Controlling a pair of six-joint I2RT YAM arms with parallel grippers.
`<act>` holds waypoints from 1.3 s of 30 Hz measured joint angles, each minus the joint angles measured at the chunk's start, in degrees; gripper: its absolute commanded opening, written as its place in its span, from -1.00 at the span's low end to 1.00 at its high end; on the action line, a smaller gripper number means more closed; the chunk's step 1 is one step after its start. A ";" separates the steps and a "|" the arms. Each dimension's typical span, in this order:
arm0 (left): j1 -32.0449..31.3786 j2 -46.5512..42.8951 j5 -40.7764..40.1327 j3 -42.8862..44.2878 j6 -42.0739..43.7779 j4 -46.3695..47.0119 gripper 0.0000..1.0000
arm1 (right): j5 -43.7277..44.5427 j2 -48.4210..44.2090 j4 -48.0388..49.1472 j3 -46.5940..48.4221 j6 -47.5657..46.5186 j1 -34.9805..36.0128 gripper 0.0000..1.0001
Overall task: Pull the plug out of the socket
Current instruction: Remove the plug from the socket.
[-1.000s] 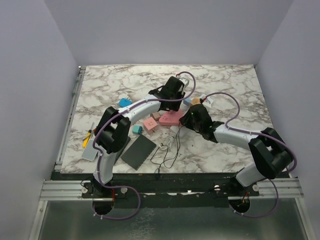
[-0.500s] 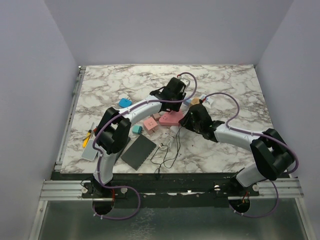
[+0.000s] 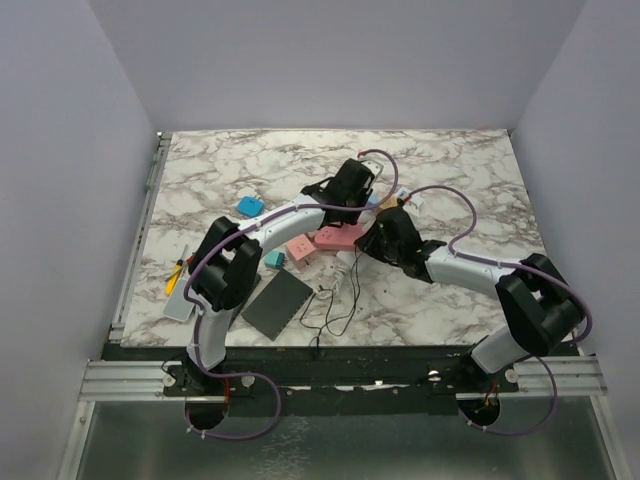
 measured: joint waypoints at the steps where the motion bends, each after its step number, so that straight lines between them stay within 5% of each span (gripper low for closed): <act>1: -0.02 0.00 -0.31 0.00 0.31 0.00 -1.00 | -0.11 0.22 0.17 0.09 0.15 0.00 -0.33; 22: 8.33 0.57 15.98 0.74 -4.04 -0.87 -1.00 | -0.92 2.64 3.43 1.18 0.76 0.00 -0.40; 28: 7.85 0.55 14.40 0.74 -3.17 -0.85 -1.00 | -1.03 3.06 3.52 1.51 0.76 0.00 -0.40; 39: 1.84 -1.11 -0.26 -1.55 3.19 1.01 -1.00 | -1.66 3.63 3.78 1.79 0.76 0.00 -0.40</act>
